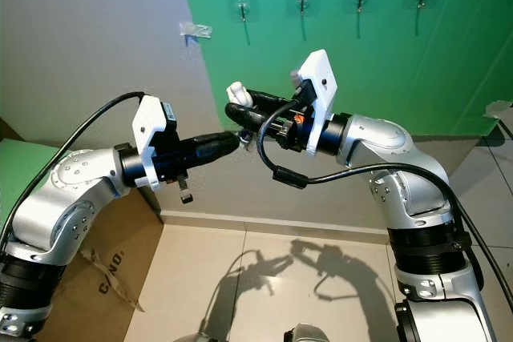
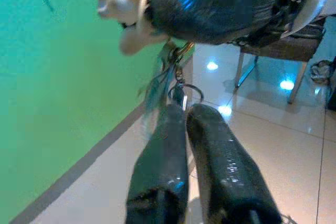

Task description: Hang keys on a hook

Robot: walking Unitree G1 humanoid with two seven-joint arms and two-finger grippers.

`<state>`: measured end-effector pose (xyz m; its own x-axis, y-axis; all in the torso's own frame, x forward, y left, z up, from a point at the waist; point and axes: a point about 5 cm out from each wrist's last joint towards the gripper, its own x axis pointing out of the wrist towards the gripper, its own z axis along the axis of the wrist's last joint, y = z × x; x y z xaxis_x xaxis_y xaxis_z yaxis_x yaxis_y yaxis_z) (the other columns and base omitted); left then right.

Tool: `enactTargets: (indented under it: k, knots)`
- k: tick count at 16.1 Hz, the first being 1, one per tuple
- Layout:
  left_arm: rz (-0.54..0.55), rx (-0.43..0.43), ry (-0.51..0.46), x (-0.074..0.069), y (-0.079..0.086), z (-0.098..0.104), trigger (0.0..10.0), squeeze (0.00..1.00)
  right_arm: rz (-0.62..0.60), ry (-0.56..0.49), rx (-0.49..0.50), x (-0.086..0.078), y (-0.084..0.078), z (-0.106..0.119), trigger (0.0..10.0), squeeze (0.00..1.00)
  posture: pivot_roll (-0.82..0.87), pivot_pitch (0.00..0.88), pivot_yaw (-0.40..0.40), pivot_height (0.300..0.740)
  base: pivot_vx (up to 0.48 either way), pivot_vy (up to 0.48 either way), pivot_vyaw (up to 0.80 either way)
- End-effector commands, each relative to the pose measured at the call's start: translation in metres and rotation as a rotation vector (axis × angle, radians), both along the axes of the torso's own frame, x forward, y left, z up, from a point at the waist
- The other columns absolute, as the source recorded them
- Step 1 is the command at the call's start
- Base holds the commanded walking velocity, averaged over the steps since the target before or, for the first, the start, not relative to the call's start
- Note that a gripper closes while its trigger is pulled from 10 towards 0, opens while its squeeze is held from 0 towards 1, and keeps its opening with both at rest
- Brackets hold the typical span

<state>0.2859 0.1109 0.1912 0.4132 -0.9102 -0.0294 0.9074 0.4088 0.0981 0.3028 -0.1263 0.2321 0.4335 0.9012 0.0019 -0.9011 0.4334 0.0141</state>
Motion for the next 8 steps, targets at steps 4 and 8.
enactTargets:
  k: [4, 8]
  knots:
    - [0.009, 0.056, 0.028, 0.0000, 0.0054, -0.0067, 10.0, 1.00, 0.016, -0.024, -0.007, 0.0013, 0.0038, 0.0044, 0.0, 0.00, -0.24, 0.060, 0.098, 0.740, 0.000, 0.000, 0.00]
    - [0.038, 0.078, 0.015, 0.0029, 0.0063, -0.0094, 10.0, 0.00, 0.024, -0.023, -0.005, 0.0008, 0.0042, 0.0061, 0.0, 0.00, -0.24, 0.062, 0.097, 0.740, 0.000, 0.000, 0.00]
